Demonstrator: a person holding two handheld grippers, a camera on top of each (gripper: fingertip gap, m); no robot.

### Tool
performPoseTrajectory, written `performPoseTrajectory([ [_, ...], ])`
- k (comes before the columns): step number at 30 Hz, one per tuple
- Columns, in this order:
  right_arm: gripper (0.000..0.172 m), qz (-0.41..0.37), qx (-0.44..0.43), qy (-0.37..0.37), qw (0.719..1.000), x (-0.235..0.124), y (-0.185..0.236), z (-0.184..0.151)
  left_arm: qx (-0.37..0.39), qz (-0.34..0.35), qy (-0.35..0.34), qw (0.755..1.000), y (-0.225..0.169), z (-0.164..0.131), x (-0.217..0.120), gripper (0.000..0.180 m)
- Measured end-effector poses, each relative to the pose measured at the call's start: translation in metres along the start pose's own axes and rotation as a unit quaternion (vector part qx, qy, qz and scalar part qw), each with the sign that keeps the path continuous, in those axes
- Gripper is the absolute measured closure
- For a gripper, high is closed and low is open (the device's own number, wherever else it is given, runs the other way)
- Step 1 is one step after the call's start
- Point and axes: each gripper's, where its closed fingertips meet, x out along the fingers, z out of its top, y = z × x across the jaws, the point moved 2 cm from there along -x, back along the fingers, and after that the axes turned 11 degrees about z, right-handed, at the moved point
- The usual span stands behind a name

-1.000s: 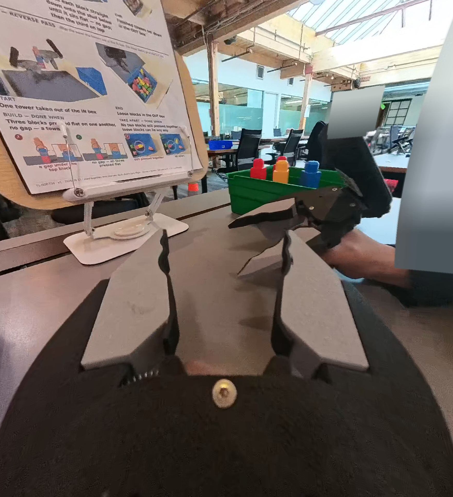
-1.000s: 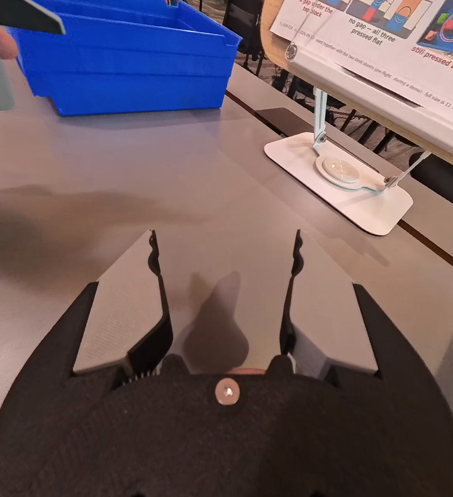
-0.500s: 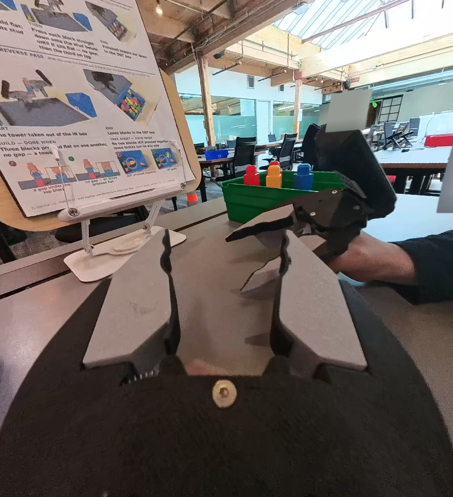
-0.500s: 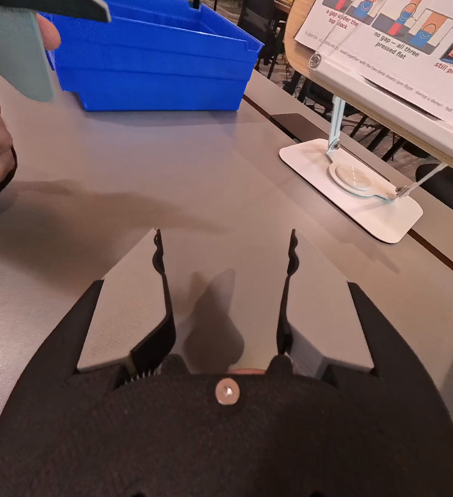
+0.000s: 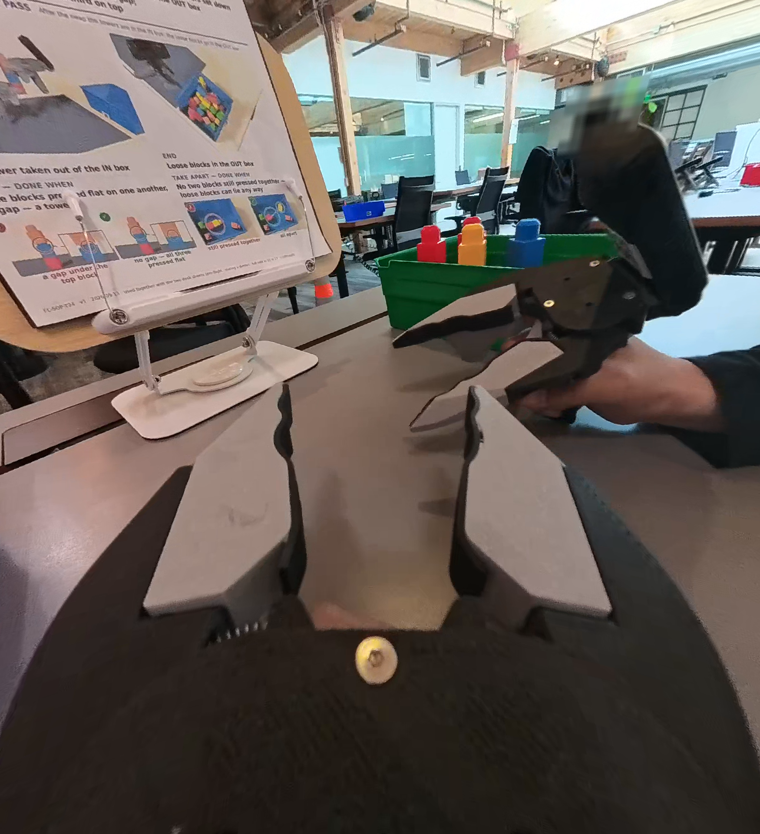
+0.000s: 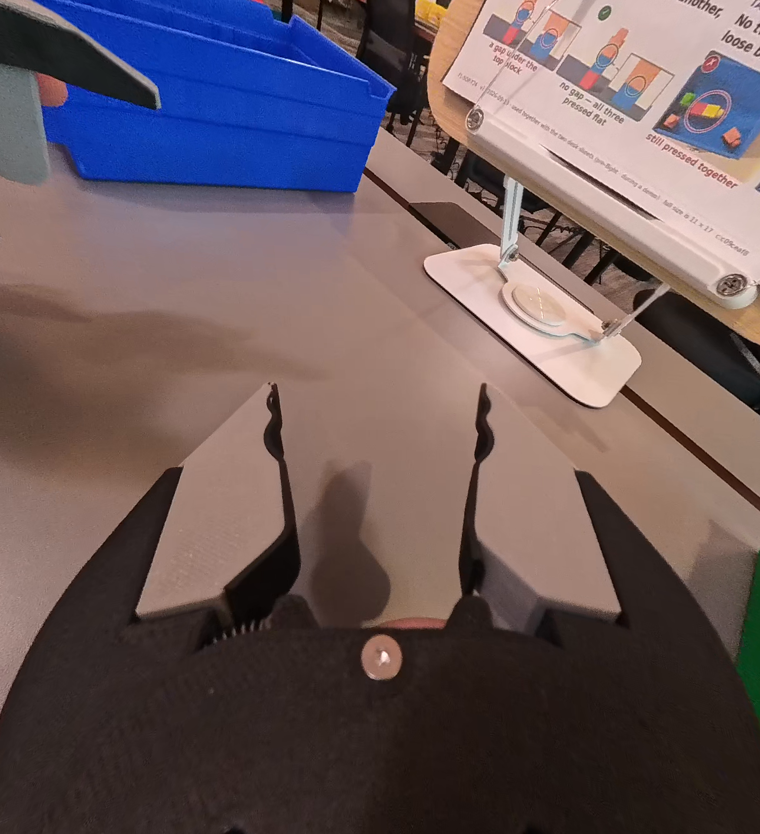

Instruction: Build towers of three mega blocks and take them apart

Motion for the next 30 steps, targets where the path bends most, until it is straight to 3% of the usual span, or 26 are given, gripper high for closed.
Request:
performPoseTrajectory([
  [4, 0.086, 0.007, -0.005, -0.004, 1.0, 0.003, 0.004, 0.003, -0.01, 0.003, 0.008, 1.0, 0.003, -0.002, -0.001, 0.108],
  [15, 0.081, 0.006, -0.002, -0.001, 1.0, 0.002, 0.005, 0.002, -0.039, 0.046, 0.02, 0.998, 0.023, -0.001, -0.003, 0.096],
  [18, 0.081, -0.004, -0.006, 0.005, 1.0, -0.001, 0.003, 0.0, -0.048, 0.066, 0.019, 0.996, 0.032, 0.004, -0.012, 0.093],
  [21, 0.082, -0.016, -0.005, 0.009, 1.0, -0.005, 0.0, -0.003, -0.086, 0.042, 0.016, 0.995, 0.04, 0.016, -0.034, 0.091],
  [25, 0.083, -0.019, 0.003, 0.009, 1.0, -0.007, -0.001, -0.004, -0.004, 0.082, 0.039, 0.996, 0.094, 0.045, -0.069, 0.093],
  [28, 0.084, -0.022, 0.005, 0.015, 1.0, -0.006, -0.003, -0.006, 0.03, 0.106, 0.139, 0.984, 0.158, 0.051, -0.086, 0.104],
  [30, 0.084, -0.031, 0.002, 0.02, 0.999, -0.006, -0.005, -0.007, 0.055, 0.151, 0.206, 0.965, 0.215, 0.046, -0.088, 0.102],
])
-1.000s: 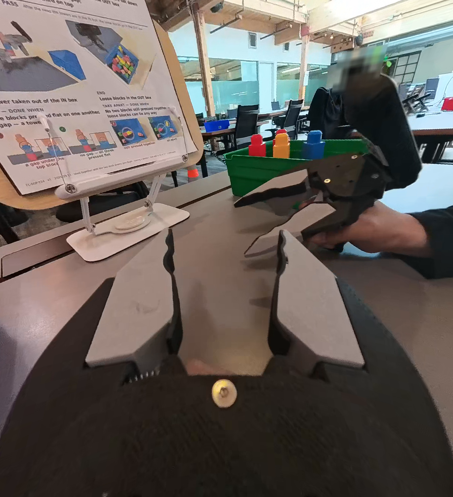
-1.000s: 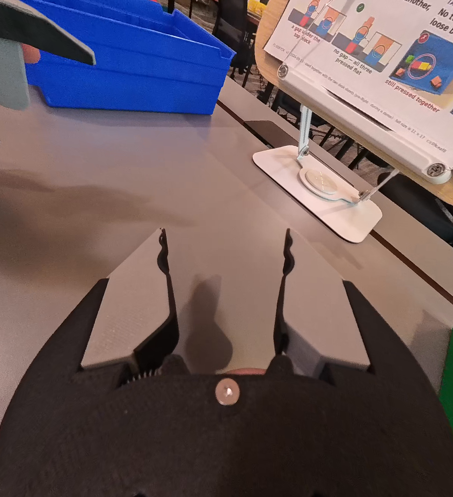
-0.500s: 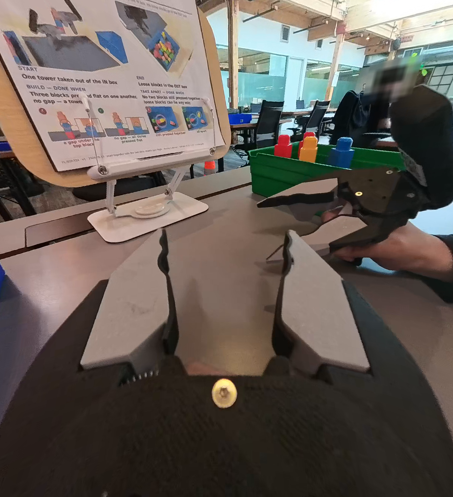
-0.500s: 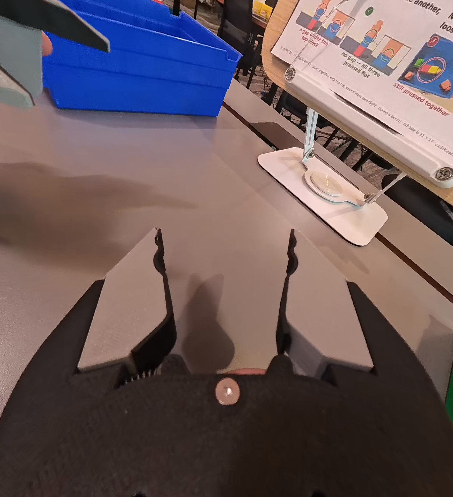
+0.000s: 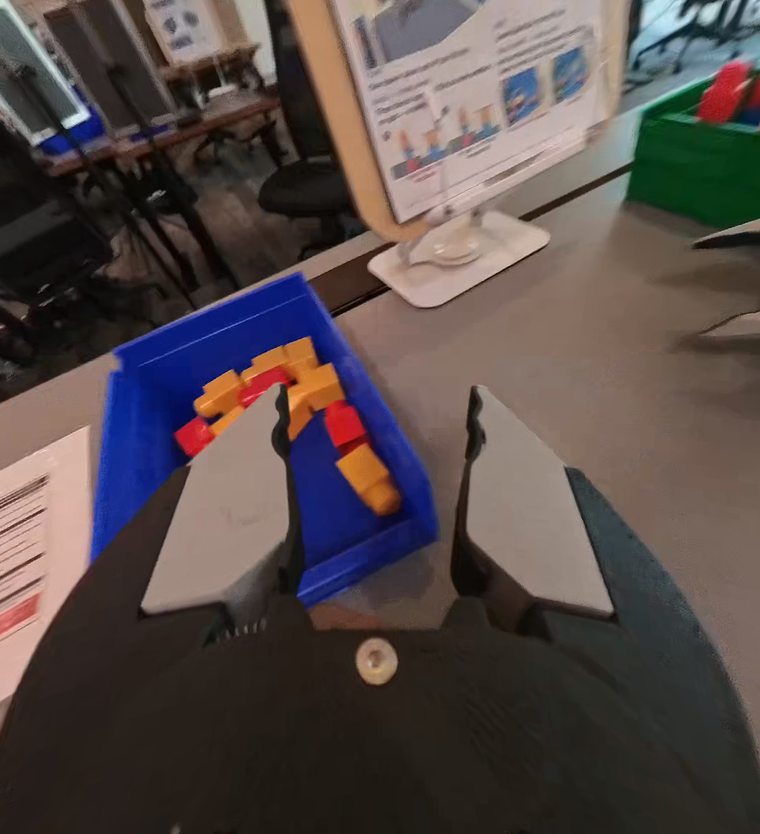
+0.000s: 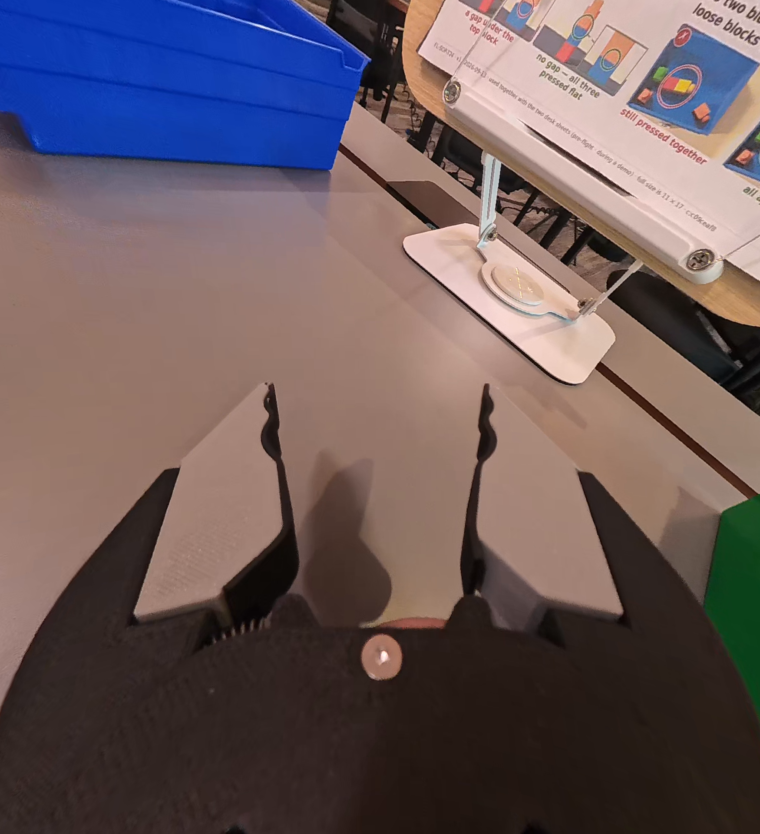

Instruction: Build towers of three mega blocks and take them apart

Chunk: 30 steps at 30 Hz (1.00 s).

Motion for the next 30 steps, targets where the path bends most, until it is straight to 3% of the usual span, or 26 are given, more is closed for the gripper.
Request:
performPoseTrajectory([
  [3, 0.085, -0.009, -0.008, 0.009, 1.0, 0.0, -0.002, -0.002, -0.014, 0.025, 0.107, 0.994, 0.06, -0.016, 0.035, 0.108],
  [6, 0.085, -0.009, -0.005, 0.014, 1.0, 0.002, -0.003, -0.004, -0.011, -0.003, 0.21, 0.978, 0.074, -0.044, 0.074, 0.112],
  [10, 0.085, -0.008, 0.004, 0.013, 1.0, 0.002, -0.004, -0.004, 0.039, -0.083, 0.278, 0.956, 0.057, -0.075, 0.107, 0.12],
  [12, 0.085, -0.014, 0.006, 0.02, 1.0, 0.001, -0.006, -0.007, 0.035, -0.19, 0.303, 0.933, 0.031, -0.083, 0.1, 0.13],
  [14, 0.085, -0.018, 0.004, 0.026, 0.999, 0.0, -0.006, -0.008, 0.048, -0.228, 0.308, 0.922, 0.023, -0.087, 0.097, 0.129],
  [16, 0.085, -0.021, 0.0, 0.028, 0.999, 0.0, -0.006, -0.009, 0.053, -0.231, 0.32, 0.917, 0.017, -0.093, 0.097, 0.118],
  [22, 0.087, -0.017, -0.013, 0.044, 0.999, 0.004, -0.003, -0.011, 0.103, -0.24, 0.379, 0.888, -0.006, -0.121, 0.095, 0.117],
  [26, 0.088, -0.02, -0.014, 0.039, 0.999, 0.003, -0.003, -0.01, 0.121, -0.175, 0.429, 0.878, 0.003, -0.143, 0.111, 0.137],
  [30, 0.088, -0.016, -0.015, 0.038, 0.999, 0.002, -0.001, -0.01, 0.098, -0.152, 0.426, 0.886, 0.023, -0.136, 0.107, 0.139],
])
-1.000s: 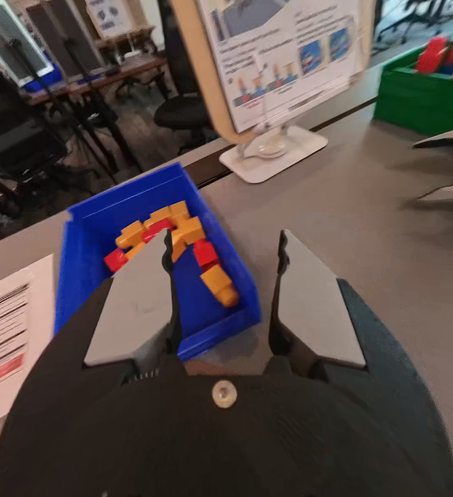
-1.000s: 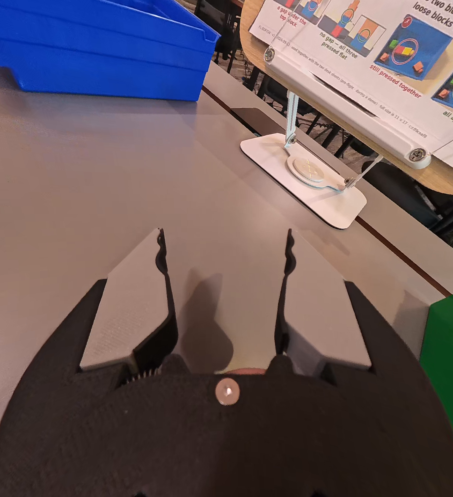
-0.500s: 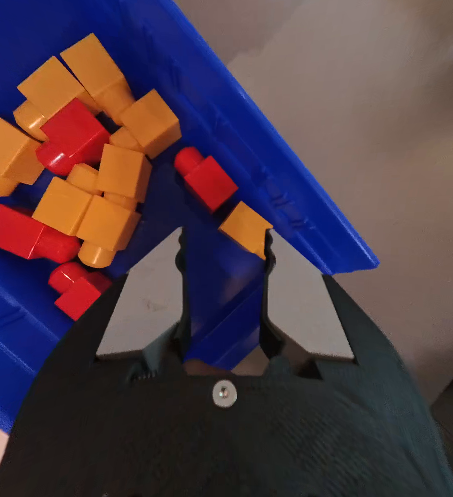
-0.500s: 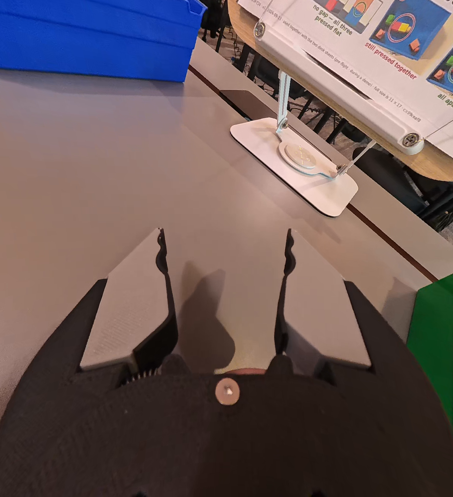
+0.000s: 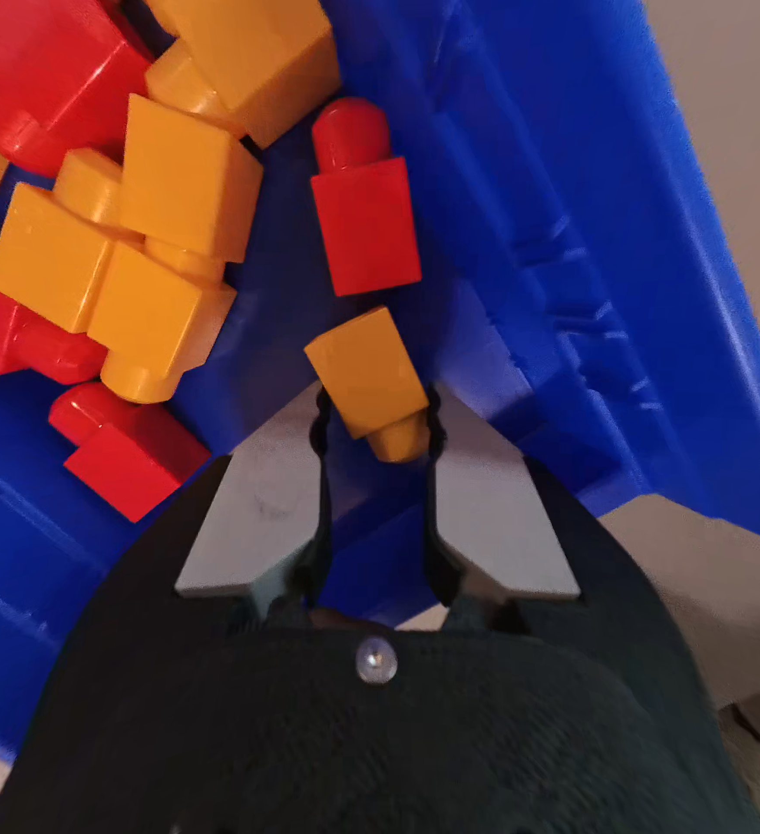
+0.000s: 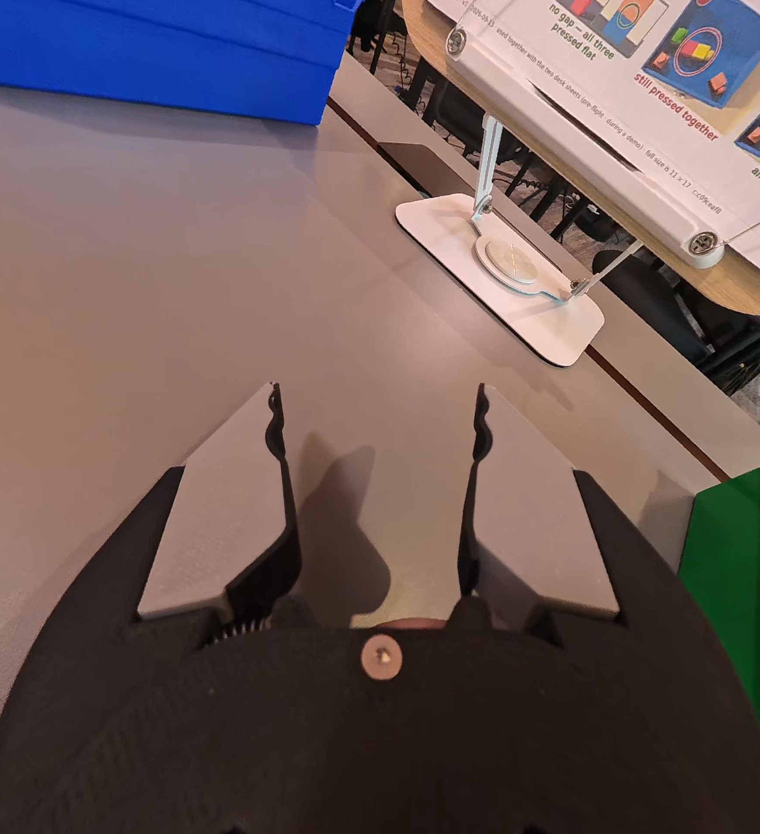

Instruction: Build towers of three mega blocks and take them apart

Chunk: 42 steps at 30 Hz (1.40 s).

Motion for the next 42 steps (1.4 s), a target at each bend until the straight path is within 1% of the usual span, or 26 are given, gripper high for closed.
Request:
performPoseTrajectory([
  [2, 0.09, 0.0, -0.006, 0.002, 1.0, 0.0, 0.002, 0.0, -0.019, -0.008, -0.012, 1.0, 0.003, 0.0, -0.007, 0.139],
  [4, 0.091, 0.004, -0.012, 0.005, 1.0, 0.001, 0.004, 0.0, -0.021, -0.001, -0.008, 1.0, 0.004, -0.004, -0.01, 0.139],
  [8, 0.091, 0.004, -0.02, 0.011, 1.0, 0.002, 0.006, -0.001, 0.007, 0.051, 0.026, 0.998, 0.012, -0.02, -0.018, 0.139],
  [13, 0.091, 0.014, -0.016, 0.009, 1.0, 0.002, 0.008, 0.0, 0.049, 0.104, 0.033, 0.993, 0.015, -0.029, -0.043, 0.139],
  [17, 0.091, 0.025, -0.013, 0.007, 1.0, 0.003, 0.011, 0.001, 0.085, 0.128, 0.017, 0.988, 0.011, -0.026, -0.065, 0.14],
  [21, 0.094, 0.035, -0.011, 0.005, 0.999, 0.003, 0.013, 0.001, 0.134, 0.162, 0.014, 0.978, 0.002, -0.016, -0.084, 0.14],
  [25, 0.094, 0.035, -0.013, 0.006, 0.999, 0.003, 0.013, 0.001, 0.203, 0.204, 0.01, 0.958, -0.018, 0.006, -0.107, 0.14],
  [28, 0.095, 0.033, -0.013, 0.008, 0.999, 0.003, 0.013, 0.001, 0.272, 0.201, 0.013, 0.941, -0.052, 0.022, -0.115, 0.14],
  [30, 0.095, 0.033, -0.015, 0.011, 0.999, 0.003, 0.013, 0.0, 0.322, 0.191, 0.025, 0.927, -0.08, 0.031, -0.113, 0.14],
  [32, 0.095, 0.035, -0.016, 0.012, 0.999, 0.003, 0.014, 0.0, 0.377, 0.176, 0.039, 0.909, -0.109, 0.039, -0.106, 0.139],
  [35, 0.095, 0.036, -0.014, 0.01, 0.999, 0.002, 0.013, 0.0, 0.462, 0.151, 0.069, 0.871, -0.152, 0.049, -0.083, 0.139],
  [37, 0.095, 0.036, -0.011, 0.012, 0.999, 0.001, 0.01, -0.002, 0.501, 0.146, 0.101, 0.847, -0.171, 0.055, -0.066, 0.14],
  [39, 0.095, 0.036, -0.004, 0.012, 0.999, -0.001, 0.006, -0.003, 0.528, 0.155, 0.124, 0.826, -0.181, 0.066, -0.052, 0.14],
  [40, 0.095, 0.038, 0.002, 0.011, 0.999, -0.002, 0.004, -0.004, 0.534, 0.157, 0.131, 0.82, -0.186, 0.072, -0.047, 0.14],
  [42, 0.096, 0.037, 0.012, 0.005, 0.999, -0.004, 0.0, -0.004, 0.544, 0.14, 0.143, 0.815, -0.198, 0.081, -0.039, 0.14],
])
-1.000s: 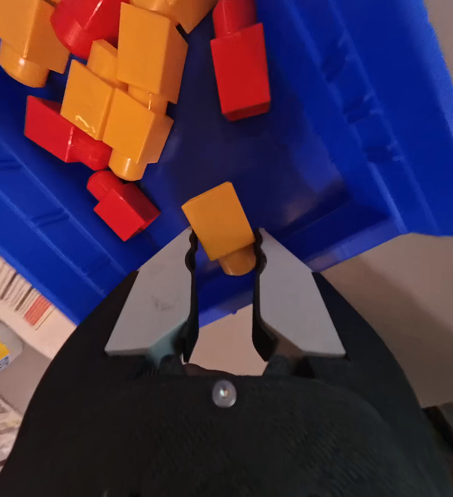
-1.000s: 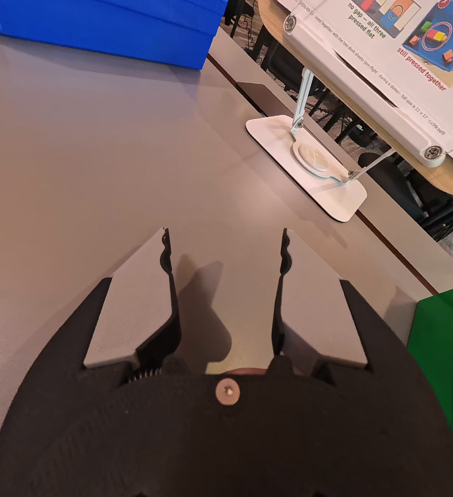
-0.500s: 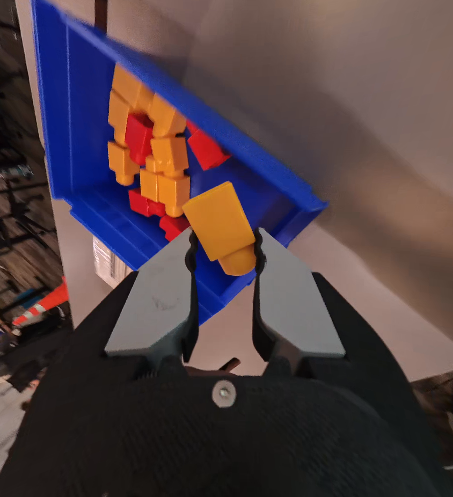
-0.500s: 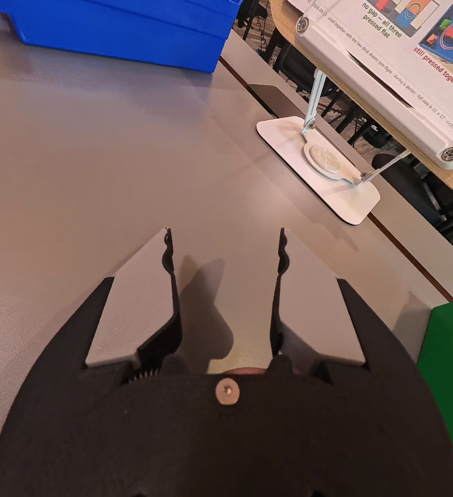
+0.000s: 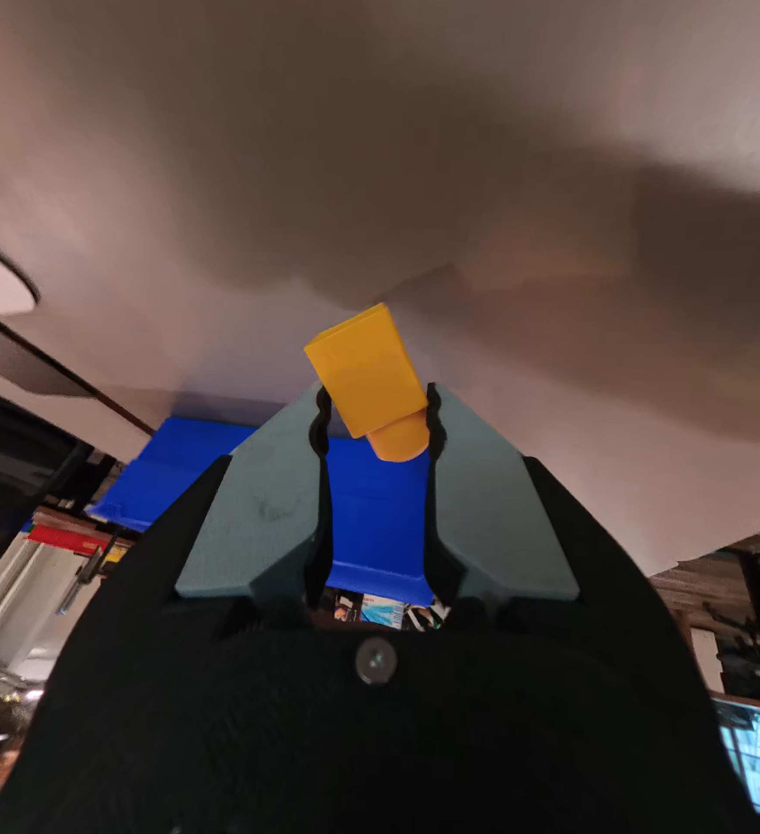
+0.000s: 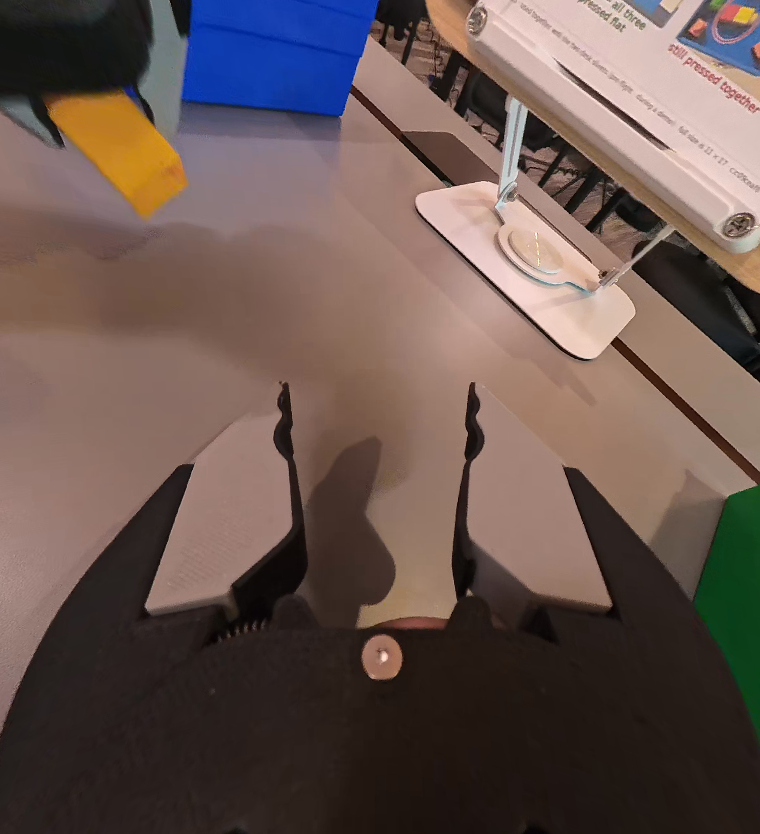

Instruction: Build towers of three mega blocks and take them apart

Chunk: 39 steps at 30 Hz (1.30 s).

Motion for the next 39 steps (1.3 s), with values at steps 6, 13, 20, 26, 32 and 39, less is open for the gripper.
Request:
performPoseTrajectory([
  [6, 0.096, -0.012, 0.012, -0.007, 1.0, -0.006, -0.014, -0.001, 0.035, 0.009, -0.006, 0.999, 0.018, 0.033, -0.003, 0.14],
  [13, 0.096, -0.019, 0.028, -0.007, 0.999, -0.009, -0.028, -0.007, 0.045, 0.004, -0.016, 0.999, 0.028, 0.051, -0.004, 0.14],
  [20, 0.095, -0.025, 0.038, -0.004, 0.999, -0.011, -0.036, -0.011, 0.049, 0.004, -0.018, 0.999, 0.029, 0.061, 0.0, 0.149],
  [26, 0.095, -0.02, 0.04, 0.001, 0.999, -0.009, -0.036, -0.013, 0.023, 0.005, -0.035, 0.999, 0.028, 0.058, 0.001, 0.147],
  [32, 0.095, -0.018, 0.041, -0.004, 0.999, -0.011, -0.035, -0.01, -0.049, 0.001, -0.084, 0.995, 0.031, 0.036, 0.008, 0.138],
  [39, 0.095, -0.013, 0.04, 0.0, 0.999, -0.009, -0.033, -0.011, -0.089, 0.026, -0.195, 0.976, 0.033, 0.044, 0.032, 0.141],
])
